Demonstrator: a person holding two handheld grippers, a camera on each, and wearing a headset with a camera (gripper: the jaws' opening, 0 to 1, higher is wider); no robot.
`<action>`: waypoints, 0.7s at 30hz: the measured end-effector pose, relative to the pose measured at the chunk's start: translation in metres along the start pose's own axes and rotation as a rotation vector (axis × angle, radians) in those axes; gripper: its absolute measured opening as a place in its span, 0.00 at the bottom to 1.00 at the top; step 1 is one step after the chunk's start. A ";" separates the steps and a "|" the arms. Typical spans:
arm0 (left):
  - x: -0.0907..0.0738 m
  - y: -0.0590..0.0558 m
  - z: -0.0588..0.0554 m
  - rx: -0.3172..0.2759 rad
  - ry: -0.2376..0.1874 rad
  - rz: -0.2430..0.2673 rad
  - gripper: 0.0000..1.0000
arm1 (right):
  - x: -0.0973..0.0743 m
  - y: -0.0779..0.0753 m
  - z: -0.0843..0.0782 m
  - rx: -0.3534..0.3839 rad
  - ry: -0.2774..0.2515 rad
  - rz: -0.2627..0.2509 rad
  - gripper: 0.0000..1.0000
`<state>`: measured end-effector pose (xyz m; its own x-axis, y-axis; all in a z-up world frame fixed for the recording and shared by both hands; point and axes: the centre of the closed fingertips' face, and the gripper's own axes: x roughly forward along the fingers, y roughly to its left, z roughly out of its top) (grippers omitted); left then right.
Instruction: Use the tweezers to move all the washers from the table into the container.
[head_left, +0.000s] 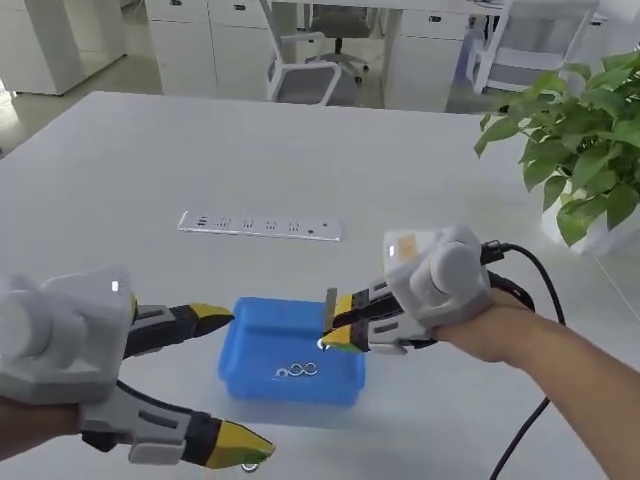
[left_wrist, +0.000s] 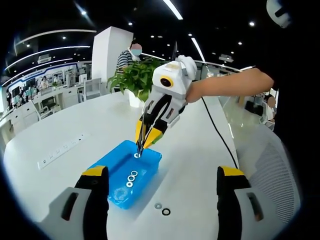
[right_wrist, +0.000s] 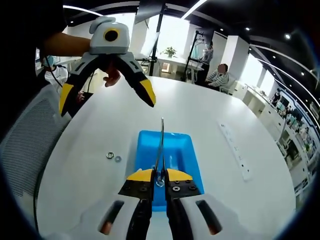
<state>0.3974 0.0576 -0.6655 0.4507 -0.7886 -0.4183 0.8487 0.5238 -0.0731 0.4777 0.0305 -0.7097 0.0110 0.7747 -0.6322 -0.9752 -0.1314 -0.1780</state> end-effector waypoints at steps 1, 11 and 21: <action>0.001 0.000 0.000 -0.002 0.003 -0.007 0.92 | 0.000 0.000 -0.001 0.000 0.001 0.000 0.08; 0.017 0.010 0.010 0.027 0.007 -0.032 0.81 | 0.011 0.003 -0.016 0.016 0.014 0.024 0.09; 0.034 0.021 0.016 0.075 0.012 -0.058 0.62 | 0.021 0.004 -0.028 0.018 0.027 0.051 0.09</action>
<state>0.4354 0.0366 -0.6669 0.3969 -0.8130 -0.4259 0.8920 0.4510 -0.0297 0.4800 0.0290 -0.7444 -0.0326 0.7503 -0.6603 -0.9785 -0.1585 -0.1317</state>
